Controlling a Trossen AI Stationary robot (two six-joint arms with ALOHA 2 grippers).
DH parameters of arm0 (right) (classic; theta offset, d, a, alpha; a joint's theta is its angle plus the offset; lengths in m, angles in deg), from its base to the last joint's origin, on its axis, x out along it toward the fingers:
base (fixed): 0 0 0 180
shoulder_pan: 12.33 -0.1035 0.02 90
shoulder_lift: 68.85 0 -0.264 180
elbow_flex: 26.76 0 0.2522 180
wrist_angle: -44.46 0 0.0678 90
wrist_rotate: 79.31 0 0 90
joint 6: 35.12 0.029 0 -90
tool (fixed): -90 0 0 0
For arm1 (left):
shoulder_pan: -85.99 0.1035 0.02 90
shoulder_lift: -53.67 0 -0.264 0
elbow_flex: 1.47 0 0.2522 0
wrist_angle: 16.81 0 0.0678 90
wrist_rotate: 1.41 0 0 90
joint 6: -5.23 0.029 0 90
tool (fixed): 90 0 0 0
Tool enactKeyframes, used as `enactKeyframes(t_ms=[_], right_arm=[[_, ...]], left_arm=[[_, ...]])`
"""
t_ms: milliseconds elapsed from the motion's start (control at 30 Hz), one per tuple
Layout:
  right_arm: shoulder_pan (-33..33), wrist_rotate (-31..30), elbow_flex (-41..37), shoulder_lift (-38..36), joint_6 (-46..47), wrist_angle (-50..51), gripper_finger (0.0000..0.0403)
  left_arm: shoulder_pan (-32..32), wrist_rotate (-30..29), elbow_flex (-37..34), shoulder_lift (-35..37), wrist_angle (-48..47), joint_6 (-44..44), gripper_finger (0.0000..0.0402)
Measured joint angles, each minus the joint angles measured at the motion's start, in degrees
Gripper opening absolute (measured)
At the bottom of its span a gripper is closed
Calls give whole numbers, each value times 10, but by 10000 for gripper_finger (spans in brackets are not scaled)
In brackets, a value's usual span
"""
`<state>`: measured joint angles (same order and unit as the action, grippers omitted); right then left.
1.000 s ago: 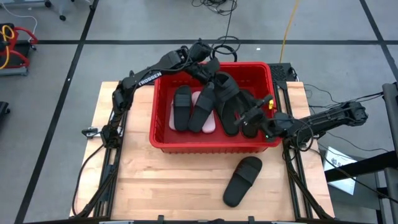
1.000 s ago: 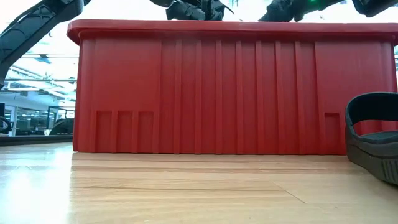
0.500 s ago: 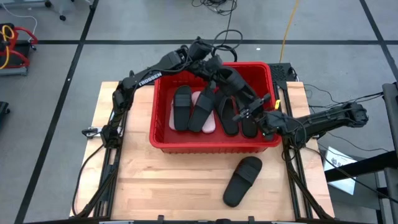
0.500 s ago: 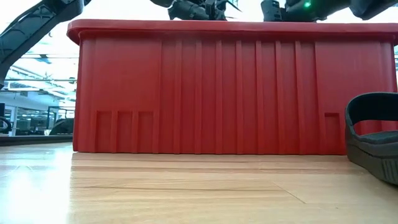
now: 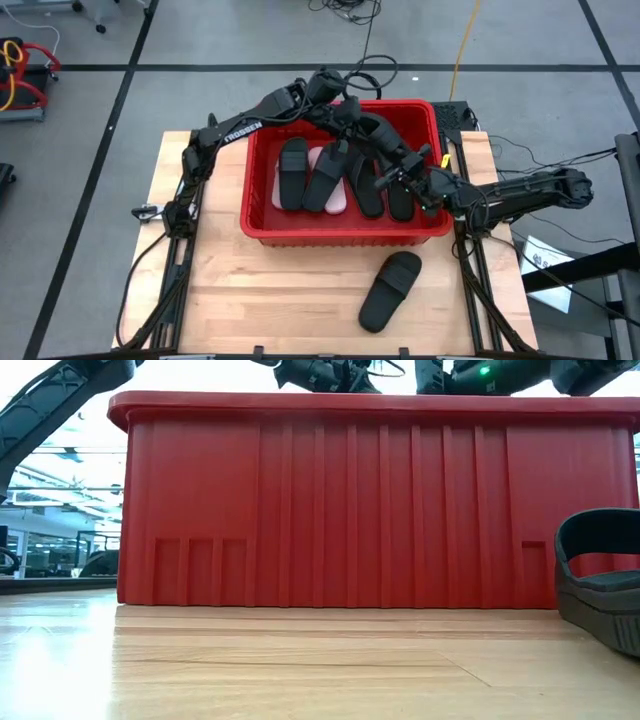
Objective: Pick and place slides into bin
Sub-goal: Put the black slipper into the red bin
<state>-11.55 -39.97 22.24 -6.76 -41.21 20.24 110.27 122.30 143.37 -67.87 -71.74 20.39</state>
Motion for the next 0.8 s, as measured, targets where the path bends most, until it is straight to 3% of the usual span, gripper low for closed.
enactKeyframes(t_ms=[267,467,600,800], right_arm=[[0,3,0,0,-39,-13,11],[0,-32,-1,-1,-68,-63,5],[0,-107,4,-3,-70,-82,4],[1,-214,9,-4,6,-112,3]], left_arm=[[4,-6,0,0,2,-2,2],[7,-31,1,1,9,-7,25],[8,-95,1,2,14,-22,50],[7,-133,0,2,1,-39,97]])
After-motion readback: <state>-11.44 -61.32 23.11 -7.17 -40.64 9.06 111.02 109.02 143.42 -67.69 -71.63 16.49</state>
